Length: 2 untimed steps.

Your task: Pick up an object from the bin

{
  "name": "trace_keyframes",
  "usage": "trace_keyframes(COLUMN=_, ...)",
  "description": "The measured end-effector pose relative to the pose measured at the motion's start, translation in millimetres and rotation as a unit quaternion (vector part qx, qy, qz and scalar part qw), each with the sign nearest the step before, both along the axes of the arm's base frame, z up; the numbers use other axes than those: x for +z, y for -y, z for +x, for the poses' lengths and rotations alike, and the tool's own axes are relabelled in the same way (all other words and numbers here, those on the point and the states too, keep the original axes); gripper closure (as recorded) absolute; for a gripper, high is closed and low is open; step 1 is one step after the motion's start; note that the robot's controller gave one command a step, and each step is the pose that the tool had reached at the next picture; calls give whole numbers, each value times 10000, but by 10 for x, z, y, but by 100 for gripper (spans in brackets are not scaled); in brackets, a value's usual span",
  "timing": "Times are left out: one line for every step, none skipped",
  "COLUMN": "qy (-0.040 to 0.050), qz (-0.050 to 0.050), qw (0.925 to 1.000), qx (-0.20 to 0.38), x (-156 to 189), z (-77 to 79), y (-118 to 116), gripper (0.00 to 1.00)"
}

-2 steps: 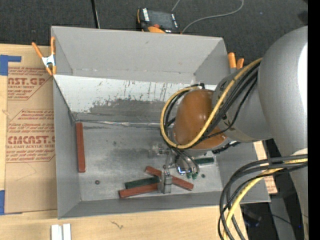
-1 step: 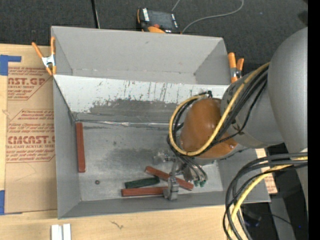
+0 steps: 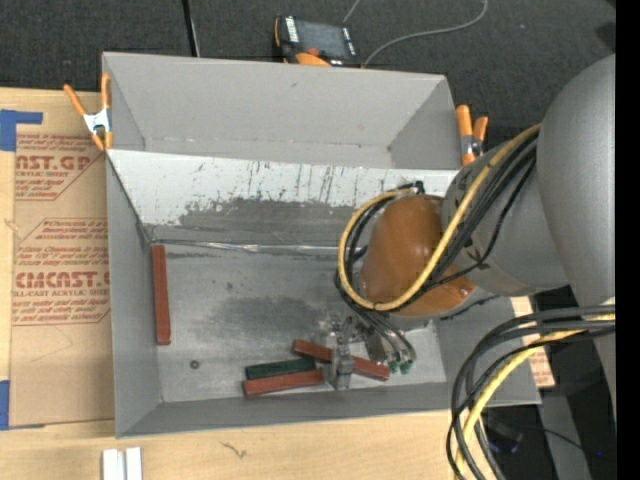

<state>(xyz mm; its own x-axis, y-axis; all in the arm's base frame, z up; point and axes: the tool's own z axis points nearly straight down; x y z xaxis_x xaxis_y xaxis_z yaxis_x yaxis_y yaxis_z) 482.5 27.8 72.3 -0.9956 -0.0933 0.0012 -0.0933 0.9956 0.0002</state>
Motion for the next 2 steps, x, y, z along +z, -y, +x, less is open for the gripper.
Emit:
trace_keyframes(qy=25, qz=5, qw=9935, qx=1139, x=456, z=161, y=-202, gripper=100)
trace_keyframes(qy=52, qz=-1, qw=9933, qx=1153, x=1360, z=213, y=-175, gripper=100)
